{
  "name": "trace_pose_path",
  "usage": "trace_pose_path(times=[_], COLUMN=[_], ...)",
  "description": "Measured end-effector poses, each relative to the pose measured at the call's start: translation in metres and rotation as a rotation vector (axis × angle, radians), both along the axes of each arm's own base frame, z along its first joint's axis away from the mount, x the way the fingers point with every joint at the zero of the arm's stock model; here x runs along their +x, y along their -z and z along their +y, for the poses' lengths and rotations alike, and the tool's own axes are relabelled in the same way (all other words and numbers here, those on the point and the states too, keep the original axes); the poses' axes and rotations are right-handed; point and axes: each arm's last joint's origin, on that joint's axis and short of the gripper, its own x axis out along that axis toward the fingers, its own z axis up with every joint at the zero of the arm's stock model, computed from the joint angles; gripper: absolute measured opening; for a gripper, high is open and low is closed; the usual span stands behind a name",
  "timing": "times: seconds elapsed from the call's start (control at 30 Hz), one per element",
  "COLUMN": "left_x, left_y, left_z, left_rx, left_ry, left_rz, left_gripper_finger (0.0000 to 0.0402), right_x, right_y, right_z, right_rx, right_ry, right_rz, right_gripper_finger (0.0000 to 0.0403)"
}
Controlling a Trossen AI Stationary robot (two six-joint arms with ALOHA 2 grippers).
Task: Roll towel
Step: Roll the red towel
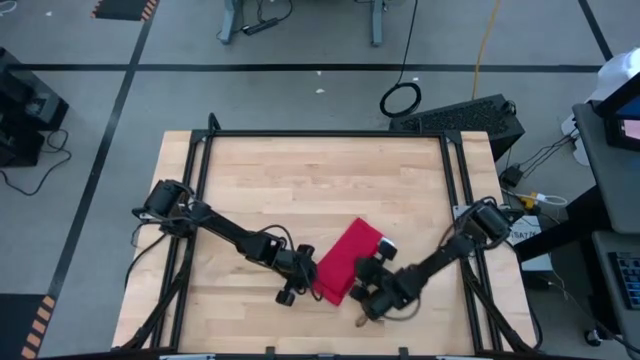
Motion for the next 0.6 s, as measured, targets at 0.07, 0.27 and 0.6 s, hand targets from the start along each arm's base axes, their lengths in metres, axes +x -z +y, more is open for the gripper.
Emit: trace_pose_path(times=[0.07,0.27,0.6], left_x=[-0.001,-0.006,-0.007], left_y=[0.0,0.001,0.0], left_z=[0.0,-0.007,-0.014], left_rx=[-0.024,-0.093,-0.177], left_ry=[-0.054,-0.216,-0.418], left_rz=[0.032,0.106,0.141], left_gripper_finger=[0.0042,0.0042,0.0042], right_x=[0.012,0.043,0.026], right_y=[0.0,-0.005,-0.064], right_z=[-0.012,-0.052,-0.042], right_rx=[-0.011,-0.12,0.018], right_ry=[-0.014,-0.129,-0.339], right_rz=[0.007,0.1,0.111], right_gripper_finger=[0.0011,0.001,0.0015])
